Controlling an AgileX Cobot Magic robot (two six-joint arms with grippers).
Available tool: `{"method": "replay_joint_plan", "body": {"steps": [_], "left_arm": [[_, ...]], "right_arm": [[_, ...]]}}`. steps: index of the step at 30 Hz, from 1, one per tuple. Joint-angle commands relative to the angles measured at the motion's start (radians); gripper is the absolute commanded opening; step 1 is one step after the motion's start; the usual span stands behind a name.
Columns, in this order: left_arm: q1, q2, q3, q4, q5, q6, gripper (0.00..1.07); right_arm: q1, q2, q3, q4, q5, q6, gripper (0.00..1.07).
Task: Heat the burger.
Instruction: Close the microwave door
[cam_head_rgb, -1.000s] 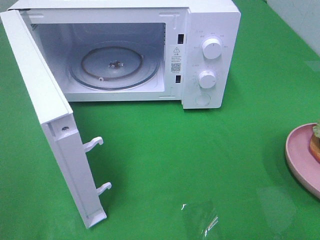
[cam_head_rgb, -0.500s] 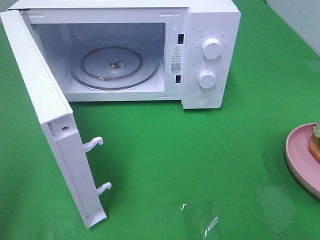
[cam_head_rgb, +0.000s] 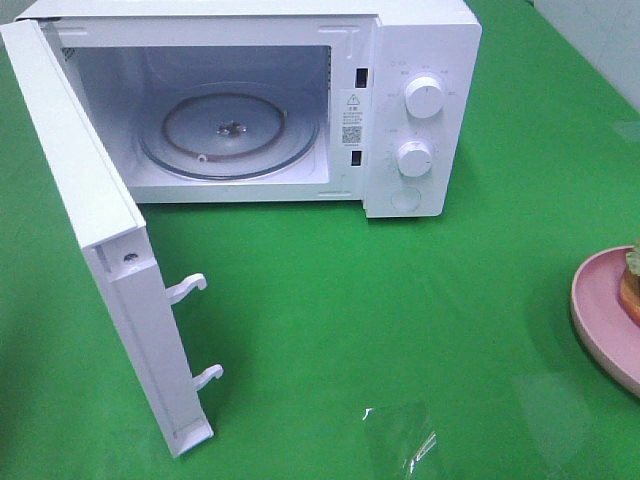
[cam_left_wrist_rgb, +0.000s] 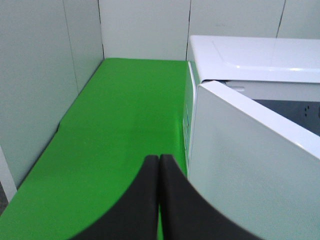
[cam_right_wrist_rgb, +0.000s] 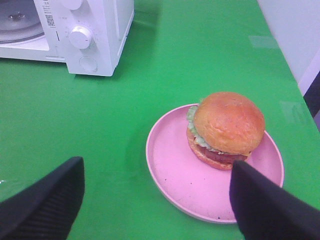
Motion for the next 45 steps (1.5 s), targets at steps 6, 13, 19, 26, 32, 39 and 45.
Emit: {"method": "replay_joint_plan", "body": {"steps": [6,13,19,26,32,39,45], "left_arm": [[0.002,0.127,0.124,0.013,-0.402,-0.017,0.0],[0.002,0.328,0.147,0.168,-0.572,-0.163,0.0],[0.002,0.546,0.147,0.424,-0.765,-0.261,0.0],[0.002,0.725,0.147,0.505,-0.907,-0.339,0.0],[0.002,0.829,0.124,0.624,-0.966,-0.381,0.0],[0.002,0.879,0.084,0.696,-0.96,-0.404,0.0],[-0.05,0.927,0.035,0.705,-0.936,-0.401,0.0]], "right_arm": [[-0.004,-0.028,0.001,0.002,-0.01,-0.005,0.76],[-0.004,-0.028,0.001,0.002,-0.01,-0.005,0.76],[-0.004,-0.028,0.001,0.002,-0.01,-0.005,0.76],[-0.004,-0.028,0.001,0.002,-0.01,-0.005,0.76],[-0.004,-0.028,0.001,0.001,-0.01,-0.002,0.76],[-0.004,-0.028,0.001,0.0,-0.01,-0.002,0.76],[-0.003,-0.028,0.001,0.001,-0.01,-0.002,0.76]]}}
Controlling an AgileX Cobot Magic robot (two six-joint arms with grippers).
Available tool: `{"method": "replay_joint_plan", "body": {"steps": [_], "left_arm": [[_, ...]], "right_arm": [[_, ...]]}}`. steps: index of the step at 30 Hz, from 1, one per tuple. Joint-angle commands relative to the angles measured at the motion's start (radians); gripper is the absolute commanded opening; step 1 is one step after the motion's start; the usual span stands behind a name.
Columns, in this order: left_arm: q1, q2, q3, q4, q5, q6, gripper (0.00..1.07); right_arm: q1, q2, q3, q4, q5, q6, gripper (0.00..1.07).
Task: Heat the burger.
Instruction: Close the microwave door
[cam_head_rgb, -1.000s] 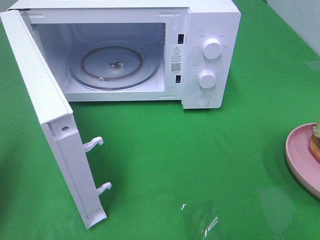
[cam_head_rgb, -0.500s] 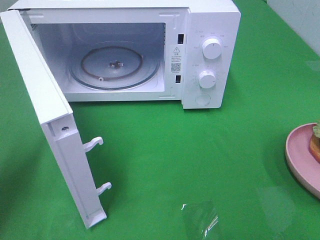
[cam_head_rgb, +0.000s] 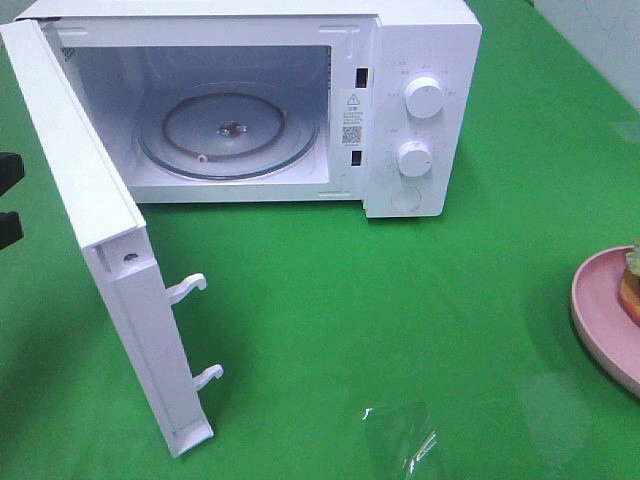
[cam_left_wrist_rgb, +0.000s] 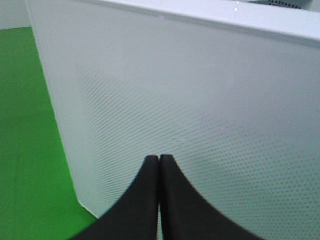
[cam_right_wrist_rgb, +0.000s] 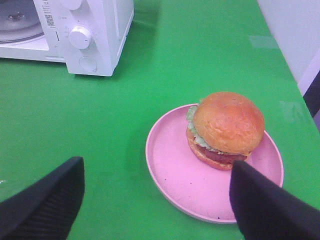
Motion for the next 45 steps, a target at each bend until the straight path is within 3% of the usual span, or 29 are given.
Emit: {"method": "replay_joint_plan", "body": {"steps": [1,12,15,20,24,28,32,45], "left_arm": [[-0.028,0.013,-0.021,0.004,0.007,-0.006,0.0],[-0.182,0.106,-0.083,-0.095,0.006,0.031,0.0],[-0.193,0.111,-0.09,-0.107,0.008,0.034,0.0],[-0.304,0.154,-0.143,-0.25,0.013,0.094,0.0],[-0.348,0.179,-0.172,-0.289,0.036,0.104,0.0],[-0.408,0.213,-0.219,-0.338,0.065,0.12,0.0],[-0.475,0.252,-0.286,-0.423,0.095,0.18,0.0],[-0.573,0.37,-0.463,-0.548,0.159,0.217,0.0]], "right_arm": [[-0.003,-0.028,0.001,0.002,-0.01,-0.002,0.76],[-0.003,-0.028,0.001,0.002,-0.01,-0.002,0.76],[-0.003,-0.028,0.001,0.002,-0.01,-0.002,0.76],[-0.003,-0.028,0.001,0.002,-0.01,-0.002,0.76],[-0.003,-0.028,0.001,0.002,-0.01,-0.002,0.76],[-0.003,-0.028,0.001,0.002,-0.01,-0.002,0.76],[-0.003,-0.028,0.001,0.002,-0.01,-0.002,0.76],[-0.003,-0.028,0.001,0.002,-0.01,-0.002,0.76]]}}
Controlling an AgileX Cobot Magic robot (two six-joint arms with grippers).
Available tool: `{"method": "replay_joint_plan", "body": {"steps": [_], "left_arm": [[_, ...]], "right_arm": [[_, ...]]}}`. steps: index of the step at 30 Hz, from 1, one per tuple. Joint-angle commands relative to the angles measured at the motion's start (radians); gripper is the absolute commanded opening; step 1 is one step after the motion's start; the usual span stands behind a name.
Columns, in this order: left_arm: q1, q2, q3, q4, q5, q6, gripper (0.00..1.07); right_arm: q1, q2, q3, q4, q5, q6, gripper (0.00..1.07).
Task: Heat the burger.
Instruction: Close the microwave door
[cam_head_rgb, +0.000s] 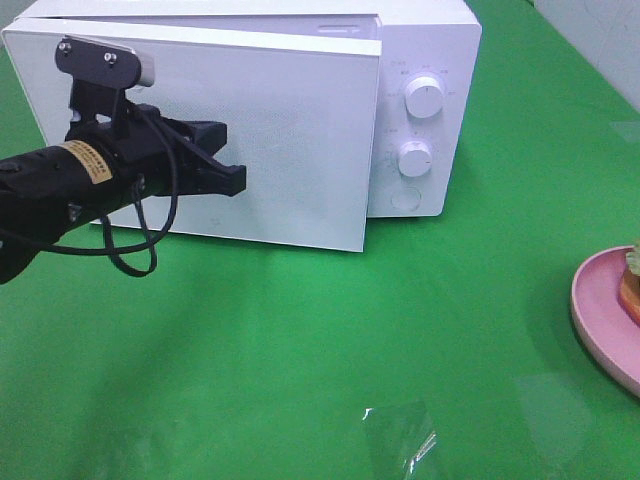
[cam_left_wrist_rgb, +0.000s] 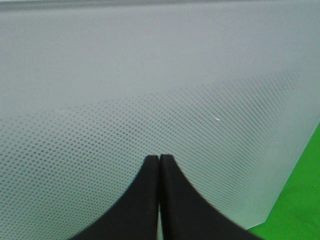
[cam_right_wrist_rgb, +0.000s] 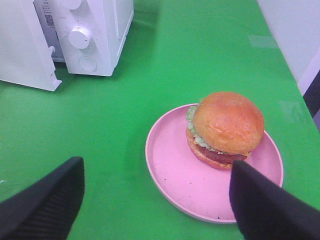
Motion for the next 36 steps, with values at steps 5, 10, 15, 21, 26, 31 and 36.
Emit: {"method": "replay_joint_plan", "body": {"steps": [5,10,15,21,26,31,36], "left_arm": [[-0.061,0.075,-0.146,-0.12,0.07,0.086,0.0],[-0.085,0.121,-0.221,-0.18,0.093,0.126,0.0],[-0.101,0.181,-0.313,-0.194,0.106,0.128,0.0],[-0.104,0.221,-0.379,-0.203,0.151,0.143,0.0],[-0.104,0.256,-0.439,-0.225,0.152,0.144,0.0],[-0.102,0.283,-0.491,-0.267,0.178,0.201,0.0],[-0.087,0.288,-0.496,-0.341,0.191,0.251,0.0]], "right_arm": [[-0.003,-0.028,0.001,0.002,-0.01,-0.002,0.76],[-0.003,-0.028,0.001,0.002,-0.01,-0.002,0.76],[-0.003,-0.028,0.001,0.002,-0.01,-0.002,0.76],[-0.003,-0.028,0.001,0.002,-0.01,-0.002,0.75],[-0.003,-0.028,0.001,0.002,-0.01,-0.002,0.75],[-0.003,-0.028,0.001,0.002,-0.01,-0.002,0.75],[-0.003,-0.028,0.001,0.002,-0.01,-0.002,0.75]]}}
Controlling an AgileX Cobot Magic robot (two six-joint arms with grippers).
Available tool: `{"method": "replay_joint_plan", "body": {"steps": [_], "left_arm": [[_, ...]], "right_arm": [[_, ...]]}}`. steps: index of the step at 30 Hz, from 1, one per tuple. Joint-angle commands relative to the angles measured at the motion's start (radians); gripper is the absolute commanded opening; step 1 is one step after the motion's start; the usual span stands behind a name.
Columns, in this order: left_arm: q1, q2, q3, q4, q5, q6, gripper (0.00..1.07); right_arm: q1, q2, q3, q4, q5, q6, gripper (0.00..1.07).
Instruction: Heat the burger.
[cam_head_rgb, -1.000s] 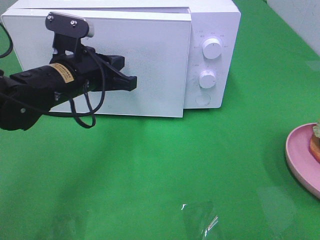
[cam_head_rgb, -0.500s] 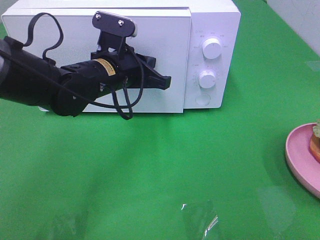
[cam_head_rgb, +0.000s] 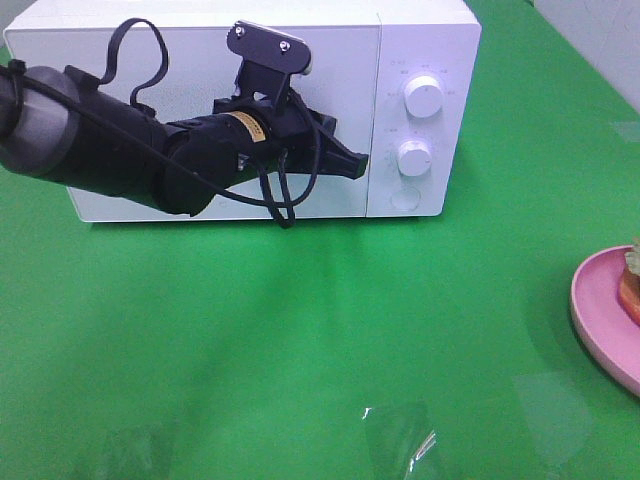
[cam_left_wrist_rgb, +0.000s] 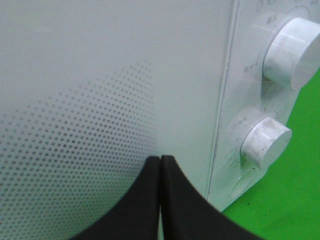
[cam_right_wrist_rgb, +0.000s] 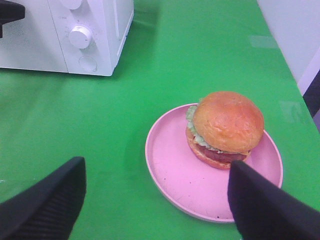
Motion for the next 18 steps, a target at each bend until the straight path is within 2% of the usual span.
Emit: {"method": "replay_joint_plan", "body": {"steps": [1,5,14,15,16,17,18], "left_arm": [[0.049,0.006,-0.033,-0.127,-0.079,0.009,0.0],[0.036,-0.015,-0.029,-0.109,-0.019,0.009,0.0],[-0.049,-0.119,0.075,-0.106,0.071,0.01,0.02],[-0.065,-0.145,0.1,-0.106,0.115,0.01,0.12],[-0.077,-0.171,0.125,-0.104,0.149,0.01,0.34],[-0.077,-0.171,0.125,-0.104,0.149,0.01,0.34],[-0.085,-0.191,0.146,-0.104,0.178,0.01,0.62]], "right_arm": [[-0.003,-0.028,0.001,0.003,-0.01,-0.002,0.75],[-0.003,-0.028,0.001,0.003,-0.01,-0.001,0.75],[-0.003,-0.028,0.001,-0.005,-0.01,0.01,0.73],[-0.003,-0.028,0.001,-0.005,-0.01,0.01,0.73],[-0.003,-0.028,0.001,-0.005,-0.01,0.01,0.73],[-0.003,-0.028,0.001,-0.005,-0.01,0.01,0.73],[-0.003,-0.028,0.001,-0.005,-0.01,0.01,0.73]]}}
